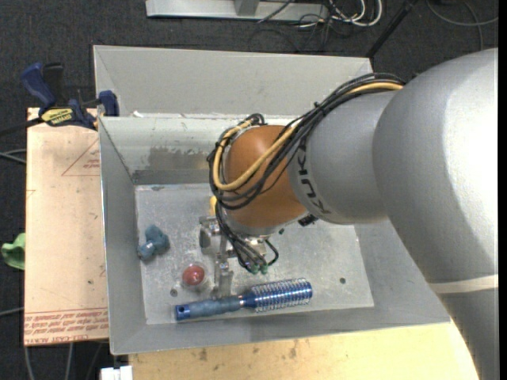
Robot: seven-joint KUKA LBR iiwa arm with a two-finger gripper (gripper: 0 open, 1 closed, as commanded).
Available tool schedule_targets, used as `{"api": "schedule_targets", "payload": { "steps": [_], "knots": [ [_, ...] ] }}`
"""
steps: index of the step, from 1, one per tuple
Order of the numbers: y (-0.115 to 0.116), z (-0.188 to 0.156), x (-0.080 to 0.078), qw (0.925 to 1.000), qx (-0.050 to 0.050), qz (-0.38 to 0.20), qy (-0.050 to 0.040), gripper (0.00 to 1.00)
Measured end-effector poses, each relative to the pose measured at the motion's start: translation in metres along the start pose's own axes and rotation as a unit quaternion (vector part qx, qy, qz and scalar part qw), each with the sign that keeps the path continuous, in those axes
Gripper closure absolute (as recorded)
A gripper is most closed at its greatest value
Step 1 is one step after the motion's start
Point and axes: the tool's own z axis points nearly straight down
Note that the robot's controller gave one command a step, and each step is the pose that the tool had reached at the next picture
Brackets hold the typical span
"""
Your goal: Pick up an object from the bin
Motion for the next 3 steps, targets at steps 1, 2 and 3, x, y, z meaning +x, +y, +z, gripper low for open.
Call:
{"api": "schedule_targets", "payload": {
  "steps": [1,2,3],
  "knots": [
    [0.036,0.002,0.047,1.0,-0.002,-0.002,-0.0019,0.0],
    [0.035,0.002,0.045,1.0,-0.002,0.001,-0.0025,1.0],
    [0.03,-0.105,0.033,1.0,-0.002,0.0,-0.0055,1.0]
  ]
}}
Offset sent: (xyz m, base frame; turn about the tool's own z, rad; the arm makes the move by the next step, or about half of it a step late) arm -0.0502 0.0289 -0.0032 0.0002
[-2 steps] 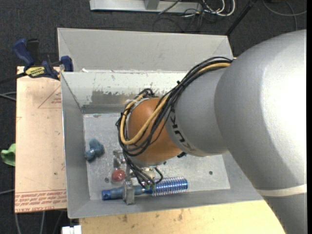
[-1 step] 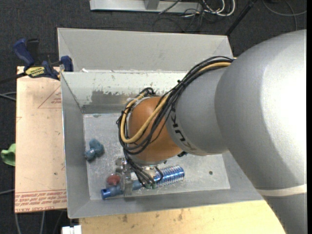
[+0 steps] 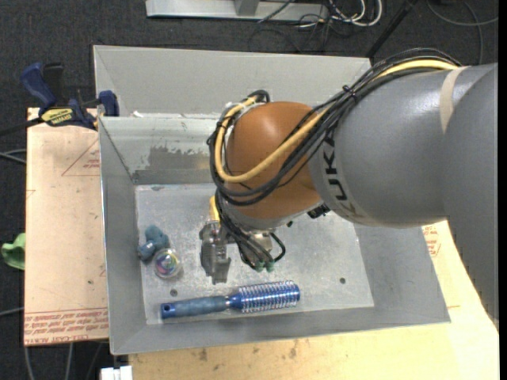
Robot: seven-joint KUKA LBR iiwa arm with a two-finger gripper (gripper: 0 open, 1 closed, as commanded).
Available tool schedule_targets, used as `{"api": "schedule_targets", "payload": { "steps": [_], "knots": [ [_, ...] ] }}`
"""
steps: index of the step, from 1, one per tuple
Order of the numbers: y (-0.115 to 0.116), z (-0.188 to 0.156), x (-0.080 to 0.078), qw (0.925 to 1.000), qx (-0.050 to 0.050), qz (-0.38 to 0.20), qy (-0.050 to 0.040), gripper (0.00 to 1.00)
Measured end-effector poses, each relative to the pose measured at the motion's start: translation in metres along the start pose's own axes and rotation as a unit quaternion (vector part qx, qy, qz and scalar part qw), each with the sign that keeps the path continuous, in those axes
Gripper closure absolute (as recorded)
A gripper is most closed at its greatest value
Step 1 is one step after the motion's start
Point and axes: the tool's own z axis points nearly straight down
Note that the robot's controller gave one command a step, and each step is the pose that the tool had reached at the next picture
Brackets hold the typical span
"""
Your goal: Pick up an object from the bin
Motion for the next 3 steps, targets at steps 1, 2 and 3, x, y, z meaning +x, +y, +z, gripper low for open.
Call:
{"api": "schedule_targets", "payload": {
  "steps": [1,2,3],
  "knots": [
    [0.0,0.004,0.002,1.0,0.001,0.0,0.0042,0.0],
    [-0.012,0.118,0.015,0.9999,0.001,-0.017,0.0017,0.0],
    [-0.011,0.116,0.016,0.9998,0.001,-0.018,0.0052,1.0]
  ]
}}
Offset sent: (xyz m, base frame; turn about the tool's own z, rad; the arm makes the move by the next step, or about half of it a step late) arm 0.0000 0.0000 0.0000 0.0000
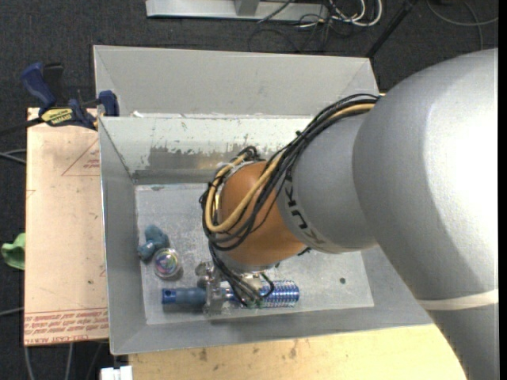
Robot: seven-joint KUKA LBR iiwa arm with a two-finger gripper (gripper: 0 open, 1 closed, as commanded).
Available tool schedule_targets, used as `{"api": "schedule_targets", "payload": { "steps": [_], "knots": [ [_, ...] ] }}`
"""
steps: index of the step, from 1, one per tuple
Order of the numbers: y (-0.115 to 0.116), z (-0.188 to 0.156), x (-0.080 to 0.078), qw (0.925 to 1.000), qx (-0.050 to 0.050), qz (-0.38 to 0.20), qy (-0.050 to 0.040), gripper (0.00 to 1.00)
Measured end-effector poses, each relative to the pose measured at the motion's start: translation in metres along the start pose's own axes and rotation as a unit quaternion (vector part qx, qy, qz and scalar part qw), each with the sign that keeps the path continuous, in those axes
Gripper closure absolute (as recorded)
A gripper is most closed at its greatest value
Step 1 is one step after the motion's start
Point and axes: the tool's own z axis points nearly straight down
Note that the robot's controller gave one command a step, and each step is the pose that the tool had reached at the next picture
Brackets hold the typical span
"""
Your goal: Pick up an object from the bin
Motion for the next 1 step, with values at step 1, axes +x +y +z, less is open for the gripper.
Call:
{"api": "schedule_targets", "payload": {
  "steps": [1],
  "knots": [
    [0.006,-0.1362,-0.0278,1.0,-0.001,-0.003,-0.0053,1.0]
  ]
}}
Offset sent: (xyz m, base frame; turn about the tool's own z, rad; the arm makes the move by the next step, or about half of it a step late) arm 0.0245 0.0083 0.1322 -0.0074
